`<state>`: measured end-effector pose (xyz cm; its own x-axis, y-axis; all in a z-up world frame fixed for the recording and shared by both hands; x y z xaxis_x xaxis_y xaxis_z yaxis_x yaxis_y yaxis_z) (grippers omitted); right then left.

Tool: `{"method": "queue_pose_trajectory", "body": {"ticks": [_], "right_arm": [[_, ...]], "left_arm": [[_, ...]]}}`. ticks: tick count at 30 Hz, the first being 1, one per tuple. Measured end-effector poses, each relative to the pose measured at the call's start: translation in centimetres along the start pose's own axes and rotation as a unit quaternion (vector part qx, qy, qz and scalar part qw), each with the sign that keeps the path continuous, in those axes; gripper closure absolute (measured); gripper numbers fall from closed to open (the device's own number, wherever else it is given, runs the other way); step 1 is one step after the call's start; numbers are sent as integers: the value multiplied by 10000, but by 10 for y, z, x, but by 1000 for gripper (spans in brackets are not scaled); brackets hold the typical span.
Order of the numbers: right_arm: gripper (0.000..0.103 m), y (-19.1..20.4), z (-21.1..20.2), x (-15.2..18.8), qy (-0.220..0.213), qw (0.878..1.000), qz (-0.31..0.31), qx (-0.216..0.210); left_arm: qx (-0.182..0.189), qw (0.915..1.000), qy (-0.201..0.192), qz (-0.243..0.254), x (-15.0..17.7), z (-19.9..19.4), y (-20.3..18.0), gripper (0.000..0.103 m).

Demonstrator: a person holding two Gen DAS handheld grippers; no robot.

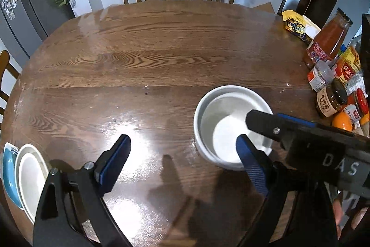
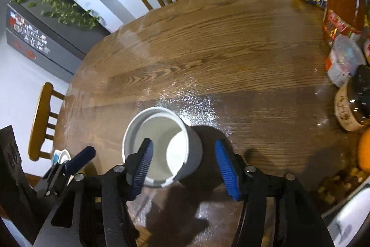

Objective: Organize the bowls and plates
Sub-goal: 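Move both grippers to the rim of the small white bowl, then close both grippers on the rim of the small white bowl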

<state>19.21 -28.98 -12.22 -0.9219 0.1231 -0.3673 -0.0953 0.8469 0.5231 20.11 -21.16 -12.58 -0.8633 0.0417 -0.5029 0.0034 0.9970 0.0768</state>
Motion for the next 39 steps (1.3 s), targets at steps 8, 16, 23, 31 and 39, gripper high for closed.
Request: {"method": "queue_pose_trajectory", "body": {"ticks": [8,16,23,31,39], "right_arm": [[72,-8,18,5,252,9995,118,-126],[80,-7,17,9,203,9998,58,28],[80,1,14,27,218,9997,35,37],[80,26,1,54,95,9999,25,-116],[80,61,-17,73,-86,9996,-106,-229]], "left_arm": [[287,9991,315,-88,5,18,-10,54],[436,9983,318,202,9,15,-23,77],[388,9978,240,478,27,6,-13,78],[354,9979,-10,537,48,-21,7,78],[326,9972,-361,566,62,-57,32,78]]}}
Point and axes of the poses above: each gripper's, at about its wrist camera, not at the fingertips, and z roughly the way its jaws point, y to its left, x to its underside, the point moved 10 cm from there along z, roughly the way its jaws point, and after that the axes turned 6 degrees about -x, right-handed, at the moved point
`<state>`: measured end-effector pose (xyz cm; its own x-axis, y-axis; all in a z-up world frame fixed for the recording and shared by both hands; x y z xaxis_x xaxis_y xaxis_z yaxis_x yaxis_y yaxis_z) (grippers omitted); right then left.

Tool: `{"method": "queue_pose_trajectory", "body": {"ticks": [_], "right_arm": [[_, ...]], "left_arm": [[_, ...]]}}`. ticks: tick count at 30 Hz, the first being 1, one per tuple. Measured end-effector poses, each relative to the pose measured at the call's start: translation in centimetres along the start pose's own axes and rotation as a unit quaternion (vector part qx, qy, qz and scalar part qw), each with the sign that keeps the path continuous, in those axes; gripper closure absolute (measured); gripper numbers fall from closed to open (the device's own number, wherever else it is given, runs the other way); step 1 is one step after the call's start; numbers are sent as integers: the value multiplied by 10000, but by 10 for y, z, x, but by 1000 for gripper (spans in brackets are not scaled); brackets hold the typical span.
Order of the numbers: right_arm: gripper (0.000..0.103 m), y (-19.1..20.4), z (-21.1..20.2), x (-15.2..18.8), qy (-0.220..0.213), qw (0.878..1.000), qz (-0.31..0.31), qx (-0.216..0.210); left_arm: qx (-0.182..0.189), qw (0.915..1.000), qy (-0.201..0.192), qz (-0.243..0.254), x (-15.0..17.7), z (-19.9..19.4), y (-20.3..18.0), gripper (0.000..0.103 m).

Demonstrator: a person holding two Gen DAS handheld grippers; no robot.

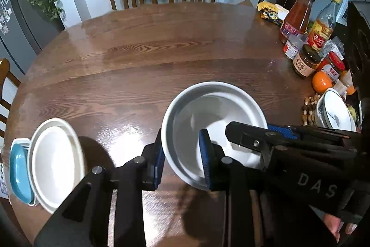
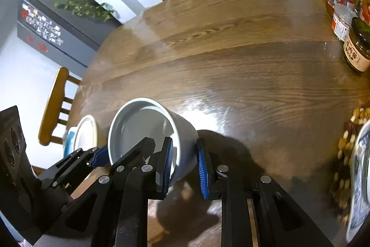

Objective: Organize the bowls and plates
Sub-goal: 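Close both grippers on the rim of the small white bowl, then carry the small white bowl with both grippers over the nested bowls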

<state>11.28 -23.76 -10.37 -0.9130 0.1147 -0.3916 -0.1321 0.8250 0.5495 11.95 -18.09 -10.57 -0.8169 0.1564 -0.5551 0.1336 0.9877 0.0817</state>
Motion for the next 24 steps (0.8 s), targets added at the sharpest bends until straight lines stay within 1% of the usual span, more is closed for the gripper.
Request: {"method": "queue_pose_trajectory", "body": {"ticks": [7,14,24], "right_arm": [[80,34,-6,13,-96,9998,-162,-55],[80,71,2,21,-101,9992,-353,-126],[80,119,14,28,-71,9976,-655,-194]], "left_arm": [[-75,9997,-221,-38,11,-24,22,78],[-190,9991,-332,-209,22,-41,55,78],[-251,9976,-444,-473,28,-57,100,78]]}}
Point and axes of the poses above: each gripper's, at about its wrist camera, not at the fingertips, and z roughly the way its jaws point, y to its left, x to its underside, the point moved 10 cm from there along z, roughly the way its jaws point, and after that the axes turned 6 degrees about -x, right-handed, at the moved point
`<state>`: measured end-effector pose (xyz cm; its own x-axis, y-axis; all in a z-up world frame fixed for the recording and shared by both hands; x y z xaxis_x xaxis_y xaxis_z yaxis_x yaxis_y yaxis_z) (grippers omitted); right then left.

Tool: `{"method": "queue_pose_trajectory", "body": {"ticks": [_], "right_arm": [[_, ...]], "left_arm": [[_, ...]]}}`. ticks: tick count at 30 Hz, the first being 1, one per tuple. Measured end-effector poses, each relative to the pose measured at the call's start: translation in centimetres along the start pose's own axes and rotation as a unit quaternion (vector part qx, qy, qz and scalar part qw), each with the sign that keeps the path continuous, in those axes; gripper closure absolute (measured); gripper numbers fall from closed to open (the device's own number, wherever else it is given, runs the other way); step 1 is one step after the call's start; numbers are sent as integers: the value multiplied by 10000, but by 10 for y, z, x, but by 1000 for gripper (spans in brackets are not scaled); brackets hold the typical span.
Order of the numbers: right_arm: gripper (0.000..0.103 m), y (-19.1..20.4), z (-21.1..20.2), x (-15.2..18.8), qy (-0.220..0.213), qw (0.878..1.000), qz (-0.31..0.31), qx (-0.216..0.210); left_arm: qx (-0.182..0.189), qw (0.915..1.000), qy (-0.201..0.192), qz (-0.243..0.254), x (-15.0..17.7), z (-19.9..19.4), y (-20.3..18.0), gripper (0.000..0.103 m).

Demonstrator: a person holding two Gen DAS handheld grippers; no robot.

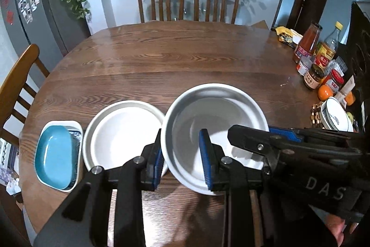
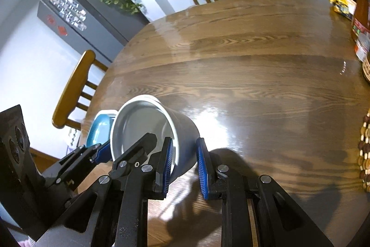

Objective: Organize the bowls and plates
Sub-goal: 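Carry the small white bowl with both grippers over the nested bowls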

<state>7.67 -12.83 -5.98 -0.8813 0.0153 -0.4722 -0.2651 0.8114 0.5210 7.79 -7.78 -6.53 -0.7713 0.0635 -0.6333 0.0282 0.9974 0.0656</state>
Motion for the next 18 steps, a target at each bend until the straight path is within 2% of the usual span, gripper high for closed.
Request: {"method": "queue_pose_trajectory", "body": {"ticks": [11,18], "right_arm": [[80,49,32,-8,93,9995,-247,-147],[80,67,50,-10,178,9991,-315,-211]], "left_arm": [[-84,9995,55,-298,-1,-2,57,78],[-147,9992,125,-357,-2,3,81,78]]}}
Point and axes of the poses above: each gripper's, at about its wrist camera, not at the fingertips, and z roughly the way its jaws point, y to its left, x to its underside, the point moved 10 cm from there along z, roughly the way its jaws point, and after that the axes turned 6 degrees about -x, right-handed, at the moved point
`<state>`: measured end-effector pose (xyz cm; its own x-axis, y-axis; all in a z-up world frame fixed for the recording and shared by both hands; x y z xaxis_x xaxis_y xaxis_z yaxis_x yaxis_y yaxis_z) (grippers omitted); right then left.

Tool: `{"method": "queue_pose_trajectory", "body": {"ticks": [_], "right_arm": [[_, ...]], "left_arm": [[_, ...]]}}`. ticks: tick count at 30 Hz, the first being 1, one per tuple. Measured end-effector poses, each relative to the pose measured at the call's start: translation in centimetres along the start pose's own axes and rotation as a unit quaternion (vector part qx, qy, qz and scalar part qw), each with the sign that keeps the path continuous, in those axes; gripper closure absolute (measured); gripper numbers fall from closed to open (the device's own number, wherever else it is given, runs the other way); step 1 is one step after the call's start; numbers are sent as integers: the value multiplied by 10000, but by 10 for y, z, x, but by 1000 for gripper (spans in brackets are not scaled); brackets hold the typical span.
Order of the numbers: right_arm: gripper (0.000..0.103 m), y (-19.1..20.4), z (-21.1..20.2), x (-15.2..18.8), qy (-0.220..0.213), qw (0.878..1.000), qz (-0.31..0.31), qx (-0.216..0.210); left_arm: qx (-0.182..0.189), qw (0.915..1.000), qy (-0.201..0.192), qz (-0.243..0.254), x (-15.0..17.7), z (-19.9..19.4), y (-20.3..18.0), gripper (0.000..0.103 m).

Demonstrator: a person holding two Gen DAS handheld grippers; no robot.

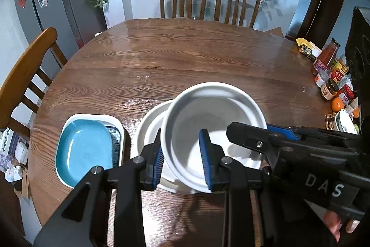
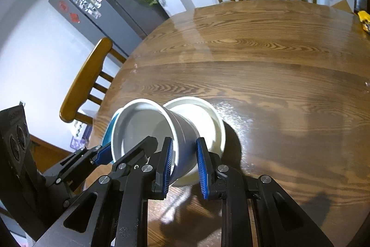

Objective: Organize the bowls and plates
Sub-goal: 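Carry the small white bowl with both grippers over the nested bowls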

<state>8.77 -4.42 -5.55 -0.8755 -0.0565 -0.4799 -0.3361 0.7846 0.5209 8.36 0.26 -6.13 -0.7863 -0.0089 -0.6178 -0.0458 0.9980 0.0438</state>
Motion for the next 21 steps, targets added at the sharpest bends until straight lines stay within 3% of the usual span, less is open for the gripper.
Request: {"method": "queue_pose_trajectory", "body": {"ticks": [21], "right_arm": [[80,3,27,-5,219,9995,40,213]], "left_arm": [[211,9991,350,84,0,25,16,78]]}}
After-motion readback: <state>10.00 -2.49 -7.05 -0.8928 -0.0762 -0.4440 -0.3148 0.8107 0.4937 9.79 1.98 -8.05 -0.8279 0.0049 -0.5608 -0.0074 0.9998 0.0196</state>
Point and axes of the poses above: each gripper's, at about its wrist camera, not at the fingertips, and z roughly the way its jaws point, y to its left, x to its underside, the point moved 10 cm from there along z, roughly the way its jaws point, and after that the axes turned 6 degrees about -x, right-handed, at the moved point
